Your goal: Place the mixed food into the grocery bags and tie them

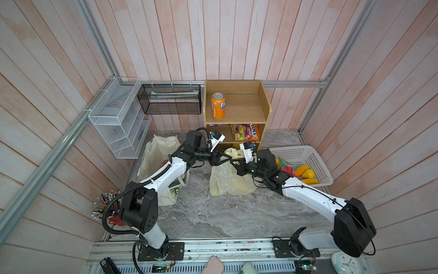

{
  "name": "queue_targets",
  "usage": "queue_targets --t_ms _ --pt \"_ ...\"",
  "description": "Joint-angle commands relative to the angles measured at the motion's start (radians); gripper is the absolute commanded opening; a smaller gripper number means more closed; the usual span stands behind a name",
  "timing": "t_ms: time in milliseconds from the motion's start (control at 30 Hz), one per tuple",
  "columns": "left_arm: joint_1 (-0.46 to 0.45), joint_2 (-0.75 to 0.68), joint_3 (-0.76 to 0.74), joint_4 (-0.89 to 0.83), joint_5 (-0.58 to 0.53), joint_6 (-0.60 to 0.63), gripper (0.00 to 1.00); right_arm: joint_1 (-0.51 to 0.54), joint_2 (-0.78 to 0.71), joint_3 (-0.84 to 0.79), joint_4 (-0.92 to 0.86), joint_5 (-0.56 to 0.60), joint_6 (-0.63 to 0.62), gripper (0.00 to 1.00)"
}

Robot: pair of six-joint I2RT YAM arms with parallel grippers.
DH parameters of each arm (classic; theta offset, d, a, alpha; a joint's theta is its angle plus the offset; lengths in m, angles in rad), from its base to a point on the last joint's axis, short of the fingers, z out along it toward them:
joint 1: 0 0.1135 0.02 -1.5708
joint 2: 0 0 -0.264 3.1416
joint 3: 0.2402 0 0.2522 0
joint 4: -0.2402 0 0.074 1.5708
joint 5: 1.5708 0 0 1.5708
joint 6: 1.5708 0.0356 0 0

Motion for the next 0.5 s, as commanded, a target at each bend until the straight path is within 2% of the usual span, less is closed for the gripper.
queue_targets --t_ms 0,200,467 --pt "-0.009 0.023 0.041 0.031 0.016 -0.005 0.53 -0.005 -0.009 -0.014 0.022 -0.016 0.01 0.0" --pt "-0.019 0.056 0.077 0.052 0.01 -0.024 0.53 -0.005 -0.005 -0.015 0.026 -0.019 0.011 0.0" --pt "-0.025 0.07 0.104 0.035 -0.065 -0.015 0.54 -0.006 -0.007 -0.017 0.023 -0.022 0.009 0.0"
